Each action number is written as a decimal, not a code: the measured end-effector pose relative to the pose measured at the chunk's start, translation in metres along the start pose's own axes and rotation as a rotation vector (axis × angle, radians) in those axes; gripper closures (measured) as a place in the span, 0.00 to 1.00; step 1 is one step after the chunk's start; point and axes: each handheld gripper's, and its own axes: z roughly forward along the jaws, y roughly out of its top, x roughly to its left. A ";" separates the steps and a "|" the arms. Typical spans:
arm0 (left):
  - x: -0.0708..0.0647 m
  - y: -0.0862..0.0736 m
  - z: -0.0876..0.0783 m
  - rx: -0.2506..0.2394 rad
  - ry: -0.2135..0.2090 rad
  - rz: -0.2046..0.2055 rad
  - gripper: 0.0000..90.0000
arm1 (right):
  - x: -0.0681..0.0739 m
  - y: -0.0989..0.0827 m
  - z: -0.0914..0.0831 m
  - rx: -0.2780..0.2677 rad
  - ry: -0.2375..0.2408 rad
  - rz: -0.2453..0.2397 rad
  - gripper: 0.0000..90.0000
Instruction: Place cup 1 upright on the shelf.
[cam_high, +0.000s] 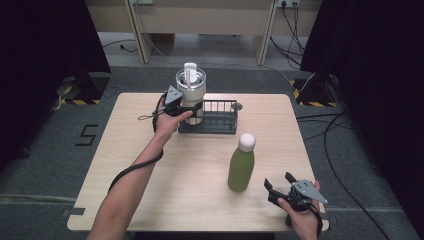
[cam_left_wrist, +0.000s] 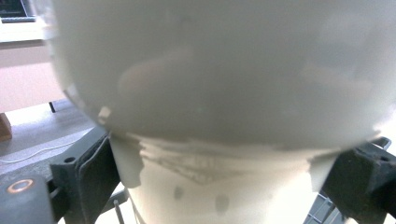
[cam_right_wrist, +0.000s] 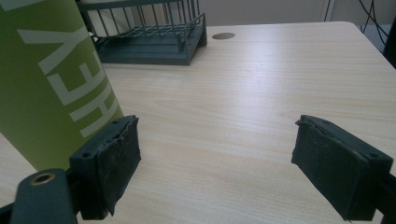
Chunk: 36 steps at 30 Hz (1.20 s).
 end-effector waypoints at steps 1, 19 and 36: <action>0.000 0.000 -0.001 0.001 0.000 0.004 0.09 | 0.000 0.000 0.000 -0.001 -0.001 -0.002 0.16; 0.000 0.000 -0.017 -0.014 -0.006 0.011 0.11 | 0.000 0.000 0.001 0.003 0.000 -0.011 0.16; -0.004 -0.003 -0.060 -0.027 -0.020 0.055 0.16 | -0.001 0.002 -0.004 -0.013 -0.004 0.006 0.16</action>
